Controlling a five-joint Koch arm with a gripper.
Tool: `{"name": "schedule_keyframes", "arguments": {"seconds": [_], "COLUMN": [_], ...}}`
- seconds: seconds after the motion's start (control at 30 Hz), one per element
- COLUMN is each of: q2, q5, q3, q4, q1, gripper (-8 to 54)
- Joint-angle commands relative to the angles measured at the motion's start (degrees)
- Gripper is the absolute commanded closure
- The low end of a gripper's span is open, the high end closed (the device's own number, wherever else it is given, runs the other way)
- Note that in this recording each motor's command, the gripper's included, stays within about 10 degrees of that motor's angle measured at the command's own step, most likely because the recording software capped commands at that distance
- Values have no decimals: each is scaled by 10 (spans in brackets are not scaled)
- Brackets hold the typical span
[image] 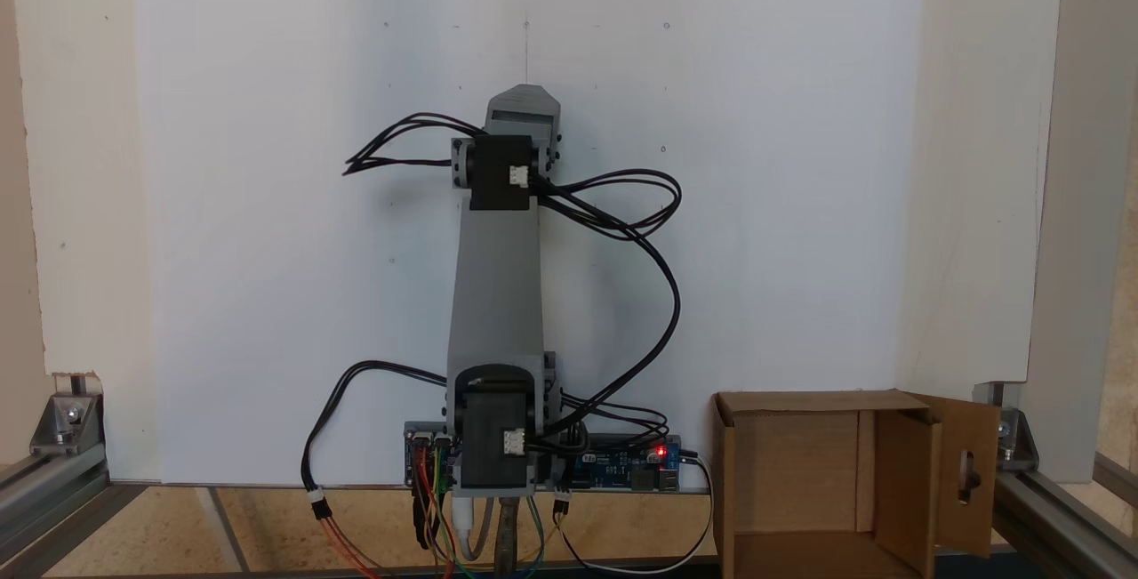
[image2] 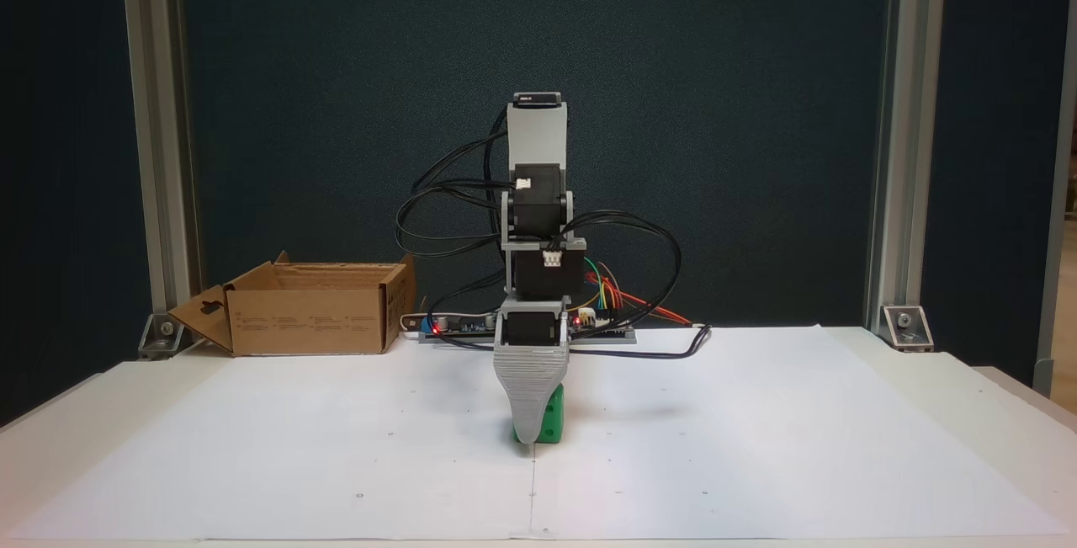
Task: Grasp a green dice and put it in the bin.
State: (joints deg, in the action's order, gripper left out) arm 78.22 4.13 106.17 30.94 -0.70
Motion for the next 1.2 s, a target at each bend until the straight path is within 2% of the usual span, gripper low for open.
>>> {"name": "schedule_keyframes", "arguments": {"seconds": [0.0, 0.17, 0.37, 0.53, 0.7, 0.87, 1.0, 1.17], "q2": [2, 2, 15, 106, 192, 194, 195, 194], "q5": [18, 17, 16, 17, 17, 17, 16, -43], "q3": [-11, -11, -11, -49, -178, -357, -380, -383], "q4": [-4, -4, 14, 145, 300, 457, 555, 518], "q1": [2, 9, 15, 17, 11, 19, 59, 240], "gripper": [175, 340, 341, 341, 341, 341, 341, 341]}}
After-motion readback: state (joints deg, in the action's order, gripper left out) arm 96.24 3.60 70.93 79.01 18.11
